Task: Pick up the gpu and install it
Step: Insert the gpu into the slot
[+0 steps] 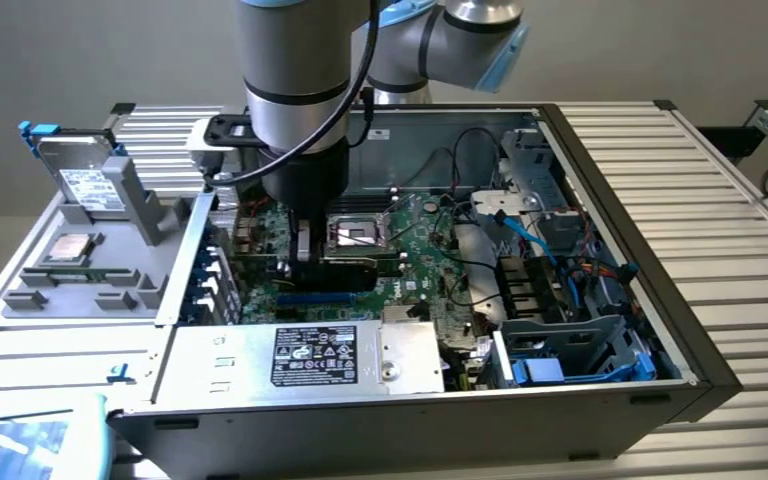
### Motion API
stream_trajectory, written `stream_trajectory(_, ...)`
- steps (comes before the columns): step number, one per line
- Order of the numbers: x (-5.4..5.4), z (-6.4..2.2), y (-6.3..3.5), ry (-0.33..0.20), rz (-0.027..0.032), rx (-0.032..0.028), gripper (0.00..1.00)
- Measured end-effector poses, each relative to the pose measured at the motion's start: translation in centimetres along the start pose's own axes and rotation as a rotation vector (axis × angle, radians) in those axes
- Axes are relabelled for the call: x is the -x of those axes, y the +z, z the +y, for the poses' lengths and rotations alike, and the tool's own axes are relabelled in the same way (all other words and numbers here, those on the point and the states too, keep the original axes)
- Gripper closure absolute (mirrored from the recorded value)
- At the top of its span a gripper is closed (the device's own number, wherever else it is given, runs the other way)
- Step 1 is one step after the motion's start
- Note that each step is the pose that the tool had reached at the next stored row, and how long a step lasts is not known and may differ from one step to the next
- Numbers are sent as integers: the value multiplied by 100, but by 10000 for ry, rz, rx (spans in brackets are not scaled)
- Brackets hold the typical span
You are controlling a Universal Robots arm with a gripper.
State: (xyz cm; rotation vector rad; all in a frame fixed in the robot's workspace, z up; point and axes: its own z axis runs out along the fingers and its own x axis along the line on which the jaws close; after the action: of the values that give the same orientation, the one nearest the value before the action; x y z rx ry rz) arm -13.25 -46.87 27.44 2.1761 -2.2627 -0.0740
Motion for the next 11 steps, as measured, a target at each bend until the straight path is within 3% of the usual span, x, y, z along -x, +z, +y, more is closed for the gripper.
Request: stream_trajectory(11,-1,-1,43,1,3,22,73)
